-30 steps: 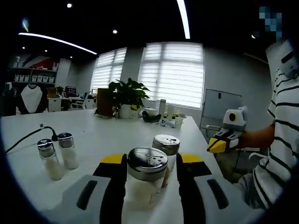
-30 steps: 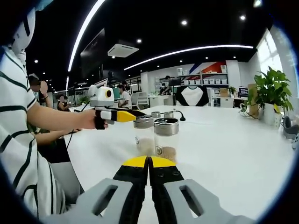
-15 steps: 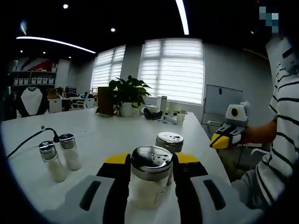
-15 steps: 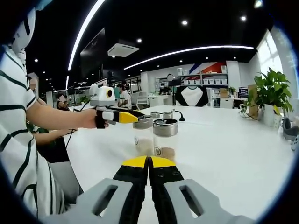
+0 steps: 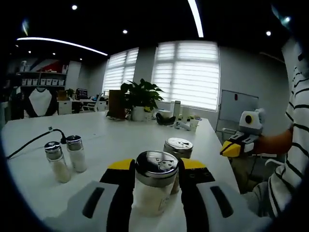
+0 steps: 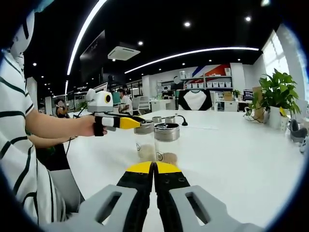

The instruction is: Rotate the seasoning bottle until the label or dispensing opening points toward the visible target arrow and the bottle remains upright within the marked orientation range

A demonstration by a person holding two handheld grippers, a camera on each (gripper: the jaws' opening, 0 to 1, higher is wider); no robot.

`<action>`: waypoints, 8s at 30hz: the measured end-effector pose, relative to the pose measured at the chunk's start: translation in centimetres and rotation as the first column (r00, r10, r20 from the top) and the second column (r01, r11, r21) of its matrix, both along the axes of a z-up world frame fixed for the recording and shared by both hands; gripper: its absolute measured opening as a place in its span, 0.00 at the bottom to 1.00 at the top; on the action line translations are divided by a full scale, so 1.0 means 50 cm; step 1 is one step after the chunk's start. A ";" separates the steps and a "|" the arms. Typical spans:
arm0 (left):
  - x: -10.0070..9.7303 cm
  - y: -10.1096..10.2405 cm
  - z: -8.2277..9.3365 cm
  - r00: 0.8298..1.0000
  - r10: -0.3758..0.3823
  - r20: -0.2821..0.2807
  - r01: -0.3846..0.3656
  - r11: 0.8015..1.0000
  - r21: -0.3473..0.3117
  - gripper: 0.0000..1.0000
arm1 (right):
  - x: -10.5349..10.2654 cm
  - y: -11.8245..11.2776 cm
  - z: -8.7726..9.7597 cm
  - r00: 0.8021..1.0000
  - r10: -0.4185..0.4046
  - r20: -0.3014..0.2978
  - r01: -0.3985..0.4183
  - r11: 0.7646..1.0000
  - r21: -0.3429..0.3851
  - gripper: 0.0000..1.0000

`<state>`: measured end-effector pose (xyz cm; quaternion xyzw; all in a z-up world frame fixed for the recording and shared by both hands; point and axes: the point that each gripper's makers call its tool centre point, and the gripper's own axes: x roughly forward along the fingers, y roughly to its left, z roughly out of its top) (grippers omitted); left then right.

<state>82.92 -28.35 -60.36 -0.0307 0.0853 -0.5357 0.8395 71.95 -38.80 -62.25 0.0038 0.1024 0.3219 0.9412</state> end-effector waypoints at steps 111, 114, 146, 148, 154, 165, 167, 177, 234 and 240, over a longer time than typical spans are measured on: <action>-0.161 0.387 0.102 0.882 0.467 0.060 -0.454 0.879 -0.147 0.34 | 0.069 -0.006 0.127 0.987 -0.048 0.151 0.042 0.998 0.041 0.06; -0.172 0.392 0.109 0.876 0.477 0.071 -0.464 0.874 -0.144 0.34 | 0.061 -0.019 0.132 0.987 -0.069 0.142 0.061 0.996 0.061 0.09; -0.095 0.334 0.141 0.897 0.430 0.100 -0.416 0.899 -0.136 0.36 | 0.026 -0.084 0.121 0.983 -0.140 0.122 0.134 0.989 0.059 0.22; -0.079 0.323 0.140 0.901 0.422 0.100 -0.409 0.903 -0.132 0.36 | 0.026 -0.093 0.119 0.982 -0.148 0.116 0.143 0.988 0.053 0.22; -0.052 0.290 0.131 0.918 0.386 0.092 -0.375 0.919 -0.120 0.36 | 0.017 -0.111 0.113 0.978 -0.181 0.101 0.175 0.983 0.059 0.22; -0.023 0.242 0.113 0.947 0.308 0.095 -0.301 0.950 -0.078 0.33 | 0.011 -0.107 0.094 0.979 -0.188 0.073 0.184 0.981 0.055 0.20; -0.011 0.234 0.116 0.946 0.302 0.116 -0.297 0.953 -0.057 0.34 | 0.010 -0.105 0.097 0.979 -0.186 0.077 0.182 0.982 0.055 0.20; 0.035 0.204 0.107 0.953 0.286 0.100 -0.284 0.958 -0.034 0.35 | 0.003 -0.102 0.084 0.979 -0.194 0.054 0.192 0.980 0.048 0.18; 0.287 0.056 0.007 0.972 0.131 0.193 -0.205 0.873 0.442 0.43 | -0.001 -0.166 0.066 0.954 -0.299 -0.019 0.299 0.944 0.139 0.10; 0.300 0.029 -0.006 0.986 0.088 0.142 -0.148 0.859 0.491 0.45 | -0.003 -0.193 0.049 0.942 -0.332 -0.043 0.334 0.927 0.167 0.09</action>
